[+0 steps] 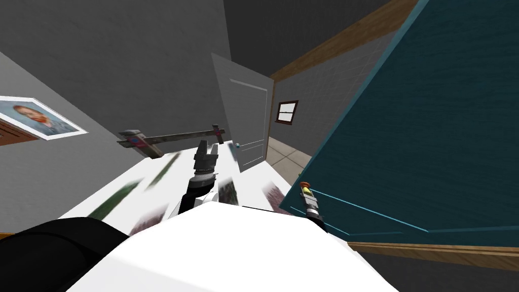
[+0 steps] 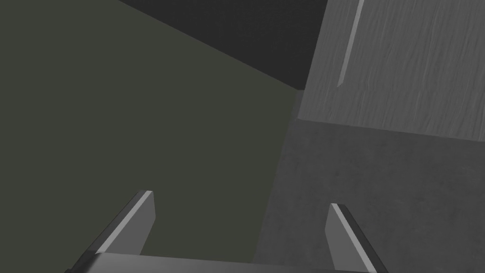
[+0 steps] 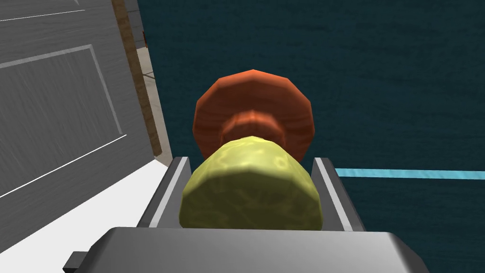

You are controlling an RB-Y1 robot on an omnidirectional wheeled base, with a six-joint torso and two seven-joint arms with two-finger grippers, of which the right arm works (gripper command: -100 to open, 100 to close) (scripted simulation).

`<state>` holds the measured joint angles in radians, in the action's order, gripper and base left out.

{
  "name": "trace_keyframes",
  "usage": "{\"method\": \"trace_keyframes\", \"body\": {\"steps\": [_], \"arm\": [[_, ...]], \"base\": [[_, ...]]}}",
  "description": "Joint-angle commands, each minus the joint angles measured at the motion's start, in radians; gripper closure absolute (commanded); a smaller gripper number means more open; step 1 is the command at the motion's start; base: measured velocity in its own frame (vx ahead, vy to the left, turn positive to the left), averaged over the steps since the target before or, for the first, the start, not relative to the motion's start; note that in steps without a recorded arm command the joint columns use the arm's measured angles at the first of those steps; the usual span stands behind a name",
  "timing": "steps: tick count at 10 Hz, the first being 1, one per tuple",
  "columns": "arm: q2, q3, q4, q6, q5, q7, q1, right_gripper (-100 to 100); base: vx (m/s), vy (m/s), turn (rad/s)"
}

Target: Pull the door open

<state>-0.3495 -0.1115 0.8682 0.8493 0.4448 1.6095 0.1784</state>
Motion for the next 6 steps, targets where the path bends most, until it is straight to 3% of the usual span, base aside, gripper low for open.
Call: {"method": "trace_keyframes", "body": {"steps": [1,2,6], "arm": [[-0.014,-0.019,0.006,0.015,-0.010,0.022,0.011,100],[-0.009,-0.012,0.004,0.007,-0.006,0.013,0.008,100],[-0.054,-0.062,0.005,0.063,-0.037,0.076,0.048,100]], "base": [[-0.235,-0.036,0.106],[-0.092,-0.013,0.026],[-0.199,-0.030,0.126]]}}
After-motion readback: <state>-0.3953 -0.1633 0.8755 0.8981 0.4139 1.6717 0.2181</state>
